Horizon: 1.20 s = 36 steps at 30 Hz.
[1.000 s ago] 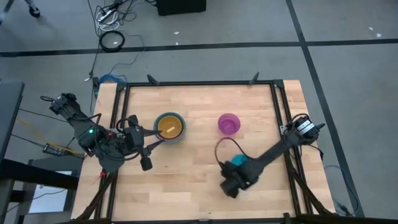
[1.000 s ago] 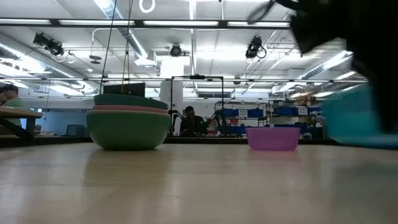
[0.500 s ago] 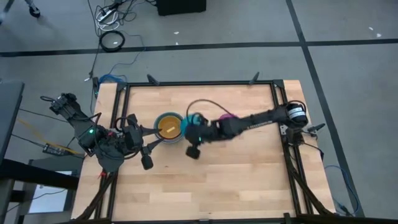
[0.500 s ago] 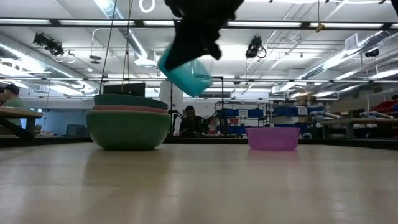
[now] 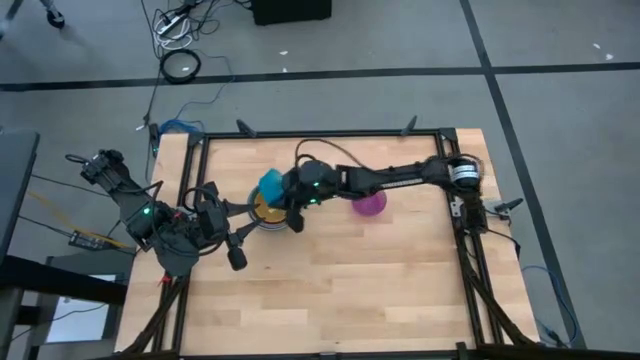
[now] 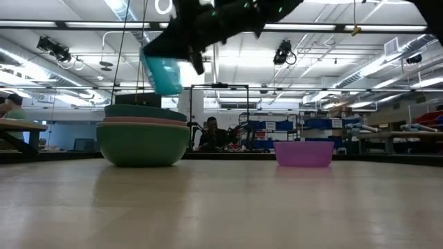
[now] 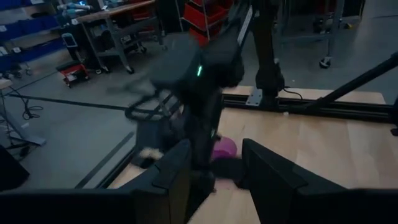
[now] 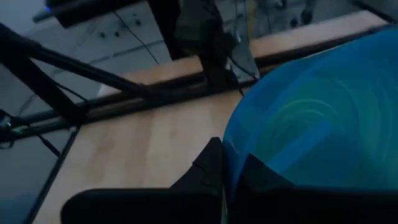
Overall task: Nest bowls inside each other
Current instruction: Stack the blue bowl on top of the yellow bowl, then stack the violet bowl on top of the blue bowl
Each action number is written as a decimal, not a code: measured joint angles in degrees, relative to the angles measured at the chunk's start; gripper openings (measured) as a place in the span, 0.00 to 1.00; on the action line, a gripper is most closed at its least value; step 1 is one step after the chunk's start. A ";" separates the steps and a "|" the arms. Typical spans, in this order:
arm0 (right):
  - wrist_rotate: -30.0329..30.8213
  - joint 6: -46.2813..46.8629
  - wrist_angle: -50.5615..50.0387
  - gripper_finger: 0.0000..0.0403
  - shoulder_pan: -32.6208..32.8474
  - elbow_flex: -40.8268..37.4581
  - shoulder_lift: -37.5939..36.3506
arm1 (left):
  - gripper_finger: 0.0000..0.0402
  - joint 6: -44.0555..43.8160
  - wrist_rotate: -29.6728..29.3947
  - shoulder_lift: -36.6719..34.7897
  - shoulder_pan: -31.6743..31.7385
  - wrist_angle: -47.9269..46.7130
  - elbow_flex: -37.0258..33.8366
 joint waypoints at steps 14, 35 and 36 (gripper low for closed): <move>0.61 0.38 -4.21 0.03 -0.80 1.77 7.00 | 0.38 -0.19 -0.05 0.00 0.00 -0.35 0.02; 7.41 0.01 -12.22 0.29 0.95 1.67 4.08 | 0.38 -1.66 -0.66 0.00 0.00 -1.01 0.02; 9.96 -0.59 -14.66 0.29 1.20 1.66 2.82 | 0.38 -1.71 -0.66 0.00 0.00 -1.15 0.02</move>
